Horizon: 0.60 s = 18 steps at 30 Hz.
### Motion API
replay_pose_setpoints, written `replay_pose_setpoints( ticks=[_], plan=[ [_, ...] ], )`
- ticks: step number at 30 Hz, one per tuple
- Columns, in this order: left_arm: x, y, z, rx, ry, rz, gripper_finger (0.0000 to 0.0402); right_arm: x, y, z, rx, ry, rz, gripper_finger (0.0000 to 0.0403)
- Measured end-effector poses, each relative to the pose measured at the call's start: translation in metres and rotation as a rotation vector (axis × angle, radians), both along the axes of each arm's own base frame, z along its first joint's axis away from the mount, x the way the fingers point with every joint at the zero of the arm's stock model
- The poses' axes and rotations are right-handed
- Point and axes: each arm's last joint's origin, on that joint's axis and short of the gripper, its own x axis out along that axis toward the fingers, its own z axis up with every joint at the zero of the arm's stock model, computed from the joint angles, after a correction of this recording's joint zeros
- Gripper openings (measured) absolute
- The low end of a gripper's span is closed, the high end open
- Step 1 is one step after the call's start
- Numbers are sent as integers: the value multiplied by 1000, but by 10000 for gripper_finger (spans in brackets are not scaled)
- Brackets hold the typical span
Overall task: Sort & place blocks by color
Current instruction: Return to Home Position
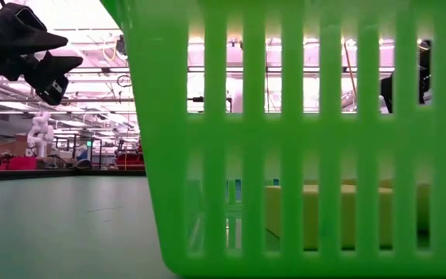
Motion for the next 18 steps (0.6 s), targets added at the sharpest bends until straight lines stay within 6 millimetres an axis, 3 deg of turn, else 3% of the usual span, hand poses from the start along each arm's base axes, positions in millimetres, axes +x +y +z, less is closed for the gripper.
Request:
replay_pose_setpoints(
  ticks=[5,18],
  plan=[
    [0,0,0,-2,-4,0,159,1,-4,0,-121,-28,-101,252],
    [0,0,0,-3,-5,0,159,4,-31,1,-334,-3,-673,252]
  ],
)
